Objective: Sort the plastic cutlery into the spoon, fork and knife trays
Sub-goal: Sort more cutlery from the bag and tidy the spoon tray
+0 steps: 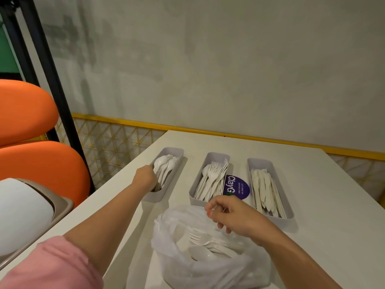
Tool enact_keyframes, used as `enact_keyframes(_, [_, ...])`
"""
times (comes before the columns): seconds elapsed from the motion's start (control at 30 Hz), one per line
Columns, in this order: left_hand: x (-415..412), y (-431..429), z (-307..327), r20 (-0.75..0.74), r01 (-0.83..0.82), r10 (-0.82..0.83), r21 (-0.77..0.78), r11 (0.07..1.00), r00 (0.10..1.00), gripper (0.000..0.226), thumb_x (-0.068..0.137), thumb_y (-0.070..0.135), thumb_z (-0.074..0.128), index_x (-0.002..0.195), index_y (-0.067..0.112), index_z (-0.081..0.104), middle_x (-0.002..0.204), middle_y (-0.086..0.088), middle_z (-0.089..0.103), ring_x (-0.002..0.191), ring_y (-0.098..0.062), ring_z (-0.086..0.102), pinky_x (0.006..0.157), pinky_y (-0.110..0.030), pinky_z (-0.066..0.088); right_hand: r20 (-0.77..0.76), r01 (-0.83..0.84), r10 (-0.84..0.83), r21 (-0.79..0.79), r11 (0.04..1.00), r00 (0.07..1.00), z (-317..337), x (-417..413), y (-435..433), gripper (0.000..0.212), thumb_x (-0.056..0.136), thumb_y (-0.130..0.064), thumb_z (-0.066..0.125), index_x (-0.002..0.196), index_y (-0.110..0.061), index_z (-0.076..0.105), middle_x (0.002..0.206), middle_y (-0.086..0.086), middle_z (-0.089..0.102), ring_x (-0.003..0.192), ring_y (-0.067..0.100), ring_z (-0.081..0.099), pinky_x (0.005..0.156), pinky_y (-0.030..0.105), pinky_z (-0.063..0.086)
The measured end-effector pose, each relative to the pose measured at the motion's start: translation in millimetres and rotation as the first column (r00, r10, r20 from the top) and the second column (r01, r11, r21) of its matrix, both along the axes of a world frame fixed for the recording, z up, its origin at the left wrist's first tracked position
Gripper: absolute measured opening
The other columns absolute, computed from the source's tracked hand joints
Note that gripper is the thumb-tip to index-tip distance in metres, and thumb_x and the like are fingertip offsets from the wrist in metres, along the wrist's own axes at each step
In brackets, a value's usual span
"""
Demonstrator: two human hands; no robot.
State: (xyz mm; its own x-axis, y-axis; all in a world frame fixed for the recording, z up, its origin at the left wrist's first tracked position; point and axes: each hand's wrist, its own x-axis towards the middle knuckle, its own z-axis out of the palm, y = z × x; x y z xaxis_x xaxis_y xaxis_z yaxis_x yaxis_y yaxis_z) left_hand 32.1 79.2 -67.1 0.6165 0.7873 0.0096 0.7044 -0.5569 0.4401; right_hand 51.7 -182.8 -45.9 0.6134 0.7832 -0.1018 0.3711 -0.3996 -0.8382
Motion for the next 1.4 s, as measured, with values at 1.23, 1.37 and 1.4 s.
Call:
enact_keyframes(1.23, [-68.2,-107.2,4.9,-0.268,0.729,-0.8,-0.33,0.599,0.537,0.097,0.074,0.035,0.076,0.147,0.031,0.012,0.151,0.012,0.024,0.139,-0.013,0.028,0.113,-0.031,0.03,0.237,-0.164,0.35,-0.566,0.808,0.906,-19.0,-11.0,-11.4,0.017,0.091,-0.028,0.05,0.076,-0.019,0.051,0.088,0.003,0.055,0.077,0.016,0.046,0.066,0.028,0.035])
enact_keyframes(1.37, [-67.5,-105.4,3.5,-0.237,0.724,-0.798,-0.335,0.603,0.554,0.097,0.073,0.037,0.076,0.146,0.033,0.014,0.149,0.013,0.028,0.137,-0.013,0.031,0.111,-0.03,0.032,0.208,-0.18,0.339,-0.544,0.82,0.917,-15.9,-11.8,-15.3,0.01,0.096,-0.025,0.043,0.09,-0.018,0.045,0.103,0.005,0.053,0.088,0.017,0.045,0.076,0.029,0.035])
enact_keyframes(1.4, [-67.3,-104.9,2.7,-0.232,0.723,-0.798,-0.337,0.603,0.557,0.097,0.073,0.037,0.077,0.146,0.033,0.013,0.149,0.013,0.027,0.137,-0.013,0.03,0.111,-0.029,0.031,0.177,-0.19,0.325,-0.526,0.829,0.929,-16.3,-11.2,-16.3,0.01,0.096,-0.027,0.043,0.094,-0.017,0.046,0.105,0.005,0.055,0.087,0.016,0.046,0.078,0.029,0.036])
